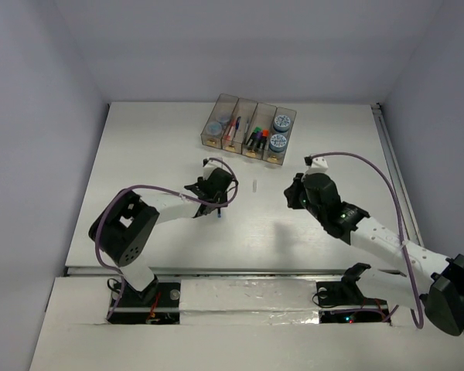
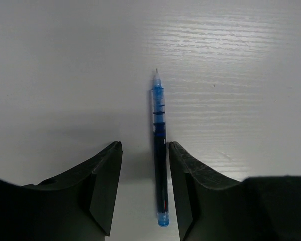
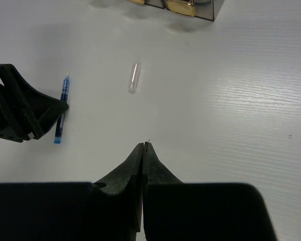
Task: Sort the stationery into containers
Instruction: Pick up the pen from the center of the board.
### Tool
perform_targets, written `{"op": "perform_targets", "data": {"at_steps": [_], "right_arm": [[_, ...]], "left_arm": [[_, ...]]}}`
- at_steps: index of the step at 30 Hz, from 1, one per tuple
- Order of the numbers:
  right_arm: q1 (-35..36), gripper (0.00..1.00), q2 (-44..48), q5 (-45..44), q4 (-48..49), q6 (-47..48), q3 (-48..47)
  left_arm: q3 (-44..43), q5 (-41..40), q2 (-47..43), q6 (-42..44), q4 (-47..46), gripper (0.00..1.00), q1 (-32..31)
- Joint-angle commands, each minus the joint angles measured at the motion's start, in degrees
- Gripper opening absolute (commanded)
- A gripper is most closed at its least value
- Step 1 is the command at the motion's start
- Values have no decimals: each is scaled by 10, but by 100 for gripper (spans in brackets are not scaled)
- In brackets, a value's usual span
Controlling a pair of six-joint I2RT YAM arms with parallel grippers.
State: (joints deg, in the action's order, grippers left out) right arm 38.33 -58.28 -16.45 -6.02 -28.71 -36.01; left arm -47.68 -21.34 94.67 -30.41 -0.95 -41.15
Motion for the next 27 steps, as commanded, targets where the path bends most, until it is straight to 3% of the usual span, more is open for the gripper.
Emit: {"op": "perform_targets", "data": {"at_steps": [1, 5, 6, 8, 14, 20, 27], "right_arm": [[2, 2, -18, 12, 40, 2, -34], [2, 3, -44, 8, 46, 3, -48], [2, 5, -58, 8, 44, 3, -55], [2, 11, -75, 8, 41, 5, -76], [-23, 47, -183, 30, 48, 10, -124], [-23, 53, -312, 55, 46, 15, -194], [-23, 55, -412, 56, 41, 8, -266]], "left_arm": [[-4, -13, 5, 1, -16, 39, 3], [-11, -5, 29, 5, -21, 32, 3], [-10, -5, 38, 4, -24, 23, 3], [-9, -4, 45, 4, -26, 17, 3], [12, -2, 36, 5, -34, 0, 3], [48, 20, -17, 4, -50, 0, 3], [118, 79, -161, 3, -92, 0, -2]]}}
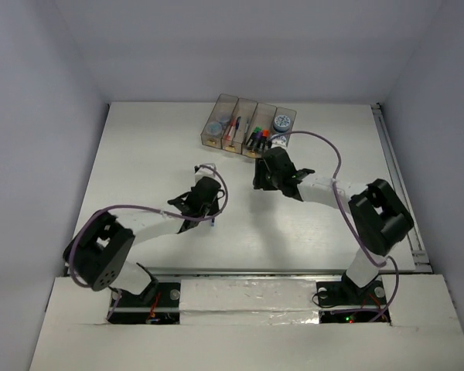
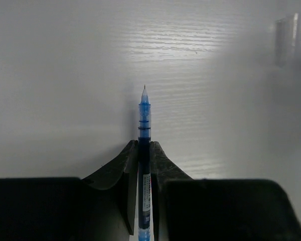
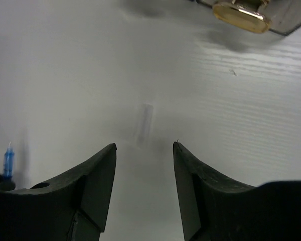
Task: Sort the stationery into containers
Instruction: Pick up the pen from the center of the board, then close the pen cap on the pen.
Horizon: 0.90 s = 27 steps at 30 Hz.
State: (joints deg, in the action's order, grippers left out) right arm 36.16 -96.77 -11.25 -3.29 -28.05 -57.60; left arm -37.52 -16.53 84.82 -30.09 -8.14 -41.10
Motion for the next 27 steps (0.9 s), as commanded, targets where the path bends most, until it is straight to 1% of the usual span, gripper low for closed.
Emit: {"op": "perform_targets", "data": {"at_steps": [1, 6, 9, 11, 15, 17, 20, 21, 25, 27], "right_arm": [[-1, 55, -38, 7, 15, -2, -56], [-1, 54, -96, 2, 6, -14, -94], [-1, 52, -112, -4, -1, -17, -109], [-1, 50, -123, -7, -7, -17, -116], [-1, 48, -140, -18, -21, -17, -130], [-1, 43, -143, -22, -28, -18, -130], [-1, 38, -141, -26, -26, -22, -118], [-1, 31, -140, -25, -25, -23, -116], [-1, 22, -138, -25, -30, -24, -117], [-1, 11, -135, -22, -33, -23, -119]], "left_arm": [[22, 33, -75, -1, -21, 0, -3], [54, 60, -144, 7, -39, 0, -3], [70, 81, -170, 8, -56, 0, -8], [75, 90, -177, 10, -63, 0, -8], [80, 101, -178, 13, -79, 0, -8], [81, 107, -178, 13, -83, 0, -8], [91, 115, -187, 11, -98, 0, -8], [94, 116, -192, 11, -103, 0, -8], [95, 125, -200, 11, -107, 0, -8], [94, 130, -204, 9, -107, 0, -8]]}}
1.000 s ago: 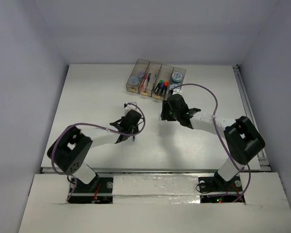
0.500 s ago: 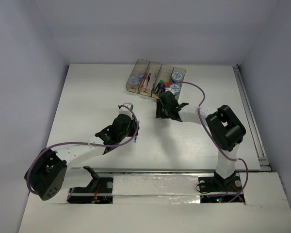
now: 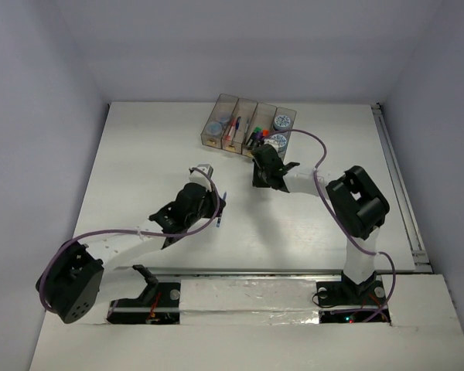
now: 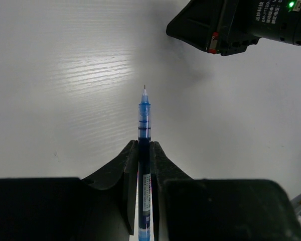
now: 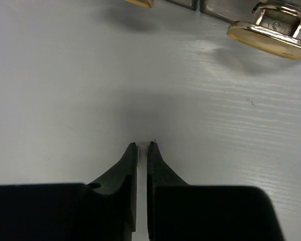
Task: Sort the stationery into containers
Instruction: Close the pen cap on the pen.
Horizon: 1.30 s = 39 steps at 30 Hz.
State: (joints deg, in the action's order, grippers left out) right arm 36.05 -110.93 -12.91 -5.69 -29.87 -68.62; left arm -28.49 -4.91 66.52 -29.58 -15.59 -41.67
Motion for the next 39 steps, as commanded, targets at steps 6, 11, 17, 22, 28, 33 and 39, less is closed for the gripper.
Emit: {"op": "perform_targets", "data": {"at_steps": [6, 11, 17, 22, 28, 33, 39], "right_arm": [[0, 0, 79, 16, 66, -20, 29], [0, 0, 191, 75, 263, -109, 115], [0, 0, 275, 90, 388, -216, 182], [5, 0, 309, 91, 427, -243, 222], [22, 0, 319, 85, 443, -248, 236], [32, 0, 307, 95, 455, -252, 236], [51, 0, 293, 97, 456, -249, 240]], "left_arm": [[19, 46, -52, -4, -79, 0, -3], [29, 70, -78, -3, -141, 0, -15], [25, 70, -107, 5, -171, 0, -20], [17, 86, -97, 2, -182, 0, -20], [5, 84, -97, 7, -181, 0, -20], [-5, 80, -90, 15, -172, 0, -20], [-8, 77, -91, 15, -169, 0, -20]]}}
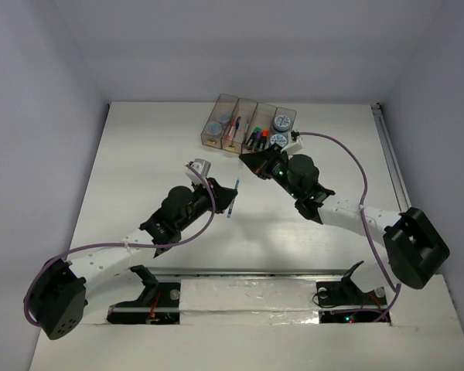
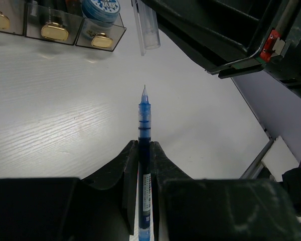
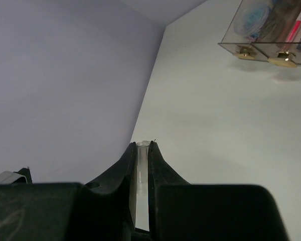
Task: Sort the stationery into containers
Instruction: Close the pen cap on the pen.
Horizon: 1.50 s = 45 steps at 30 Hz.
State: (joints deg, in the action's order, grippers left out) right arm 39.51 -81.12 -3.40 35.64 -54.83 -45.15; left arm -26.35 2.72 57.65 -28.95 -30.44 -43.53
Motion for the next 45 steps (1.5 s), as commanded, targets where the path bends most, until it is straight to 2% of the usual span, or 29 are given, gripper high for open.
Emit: {"op": "perform_targets", "data": {"at_steps": [1, 8, 23, 45], "right_arm": [[16, 0, -7, -1, 43, 1, 5], [34, 0, -29, -13, 47, 7, 1], [39, 0, -11, -38, 42, 17, 11], [39, 0, 11, -45, 58, 24, 26]], "left_arm": [[-30, 1, -3, 10, -19, 0, -2], [-32, -4, -9, 12, -17, 0, -2], [-31, -22, -32, 16, -2, 0, -2], [-38, -18, -4, 16, 6, 0, -2]]}}
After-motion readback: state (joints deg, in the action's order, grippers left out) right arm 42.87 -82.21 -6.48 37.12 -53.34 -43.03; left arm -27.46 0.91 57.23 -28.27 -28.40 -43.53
